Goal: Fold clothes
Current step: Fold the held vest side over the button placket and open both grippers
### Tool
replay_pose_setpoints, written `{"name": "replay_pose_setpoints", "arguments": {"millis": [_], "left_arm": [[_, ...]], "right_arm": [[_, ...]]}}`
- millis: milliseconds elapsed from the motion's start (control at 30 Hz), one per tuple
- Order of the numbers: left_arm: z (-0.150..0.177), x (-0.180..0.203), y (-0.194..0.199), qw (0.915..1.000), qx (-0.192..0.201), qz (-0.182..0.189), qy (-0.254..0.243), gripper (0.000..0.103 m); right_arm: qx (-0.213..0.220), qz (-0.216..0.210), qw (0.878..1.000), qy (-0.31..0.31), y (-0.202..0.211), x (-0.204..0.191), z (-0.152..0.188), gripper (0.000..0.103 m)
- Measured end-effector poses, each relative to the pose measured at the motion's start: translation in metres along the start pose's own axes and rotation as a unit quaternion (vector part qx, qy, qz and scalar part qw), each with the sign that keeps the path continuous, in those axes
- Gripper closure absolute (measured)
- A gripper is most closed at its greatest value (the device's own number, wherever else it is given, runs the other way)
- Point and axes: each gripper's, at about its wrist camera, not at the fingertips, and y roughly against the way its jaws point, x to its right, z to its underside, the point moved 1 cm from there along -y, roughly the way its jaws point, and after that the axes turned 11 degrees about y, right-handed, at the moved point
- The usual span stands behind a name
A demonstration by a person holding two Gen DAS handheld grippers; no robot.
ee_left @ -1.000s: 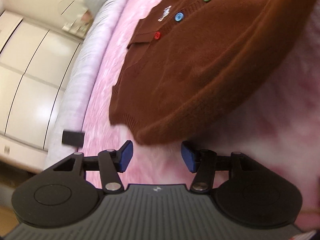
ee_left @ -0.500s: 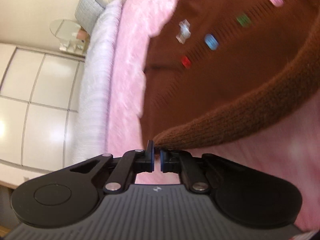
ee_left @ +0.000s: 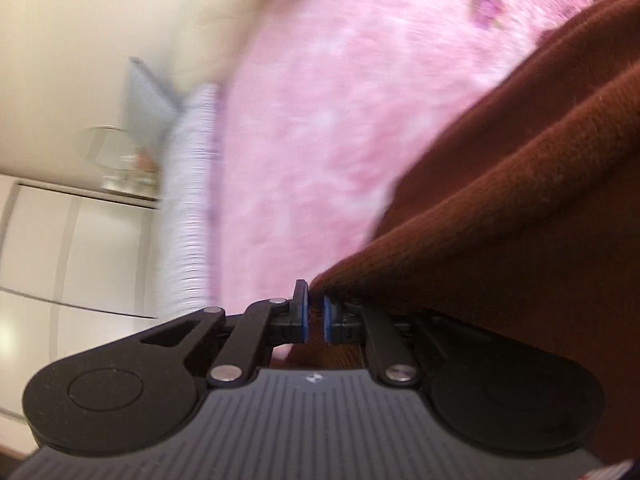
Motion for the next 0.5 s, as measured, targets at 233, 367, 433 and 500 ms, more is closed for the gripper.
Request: {"name": "replay_pose_setpoints", "arguments": {"millis": [233, 367, 433, 500], "left_arm": [[0.031, -0.023, 0.014, 0.9916, -0.014, 0.034, 0.124, 0.081], [0.063, -0.036, 0.063, 0.9787, -0.021, 0.036, 0.201, 0.076], [0.073, -0.034, 0.087, 0.9702, -0.018, 0.044, 0.238, 0.073], [0.079, -0.028, 0.115, 0.9613, -0.012, 0.055, 0.270, 0.073]], "right_arm": [[-0.022, -0.001, 1.000, -0.018, -0.012, 0.017, 0.012, 0.096], [-0.037, -0.002, 0.999, -0.020, -0.018, 0.016, 0.014, 0.093], [-0.040, 0.009, 0.999, -0.018, -0.016, 0.015, 0.014, 0.089], [-0.042, 0.024, 0.999, -0.012, -0.010, 0.013, 0.013, 0.080]]}}
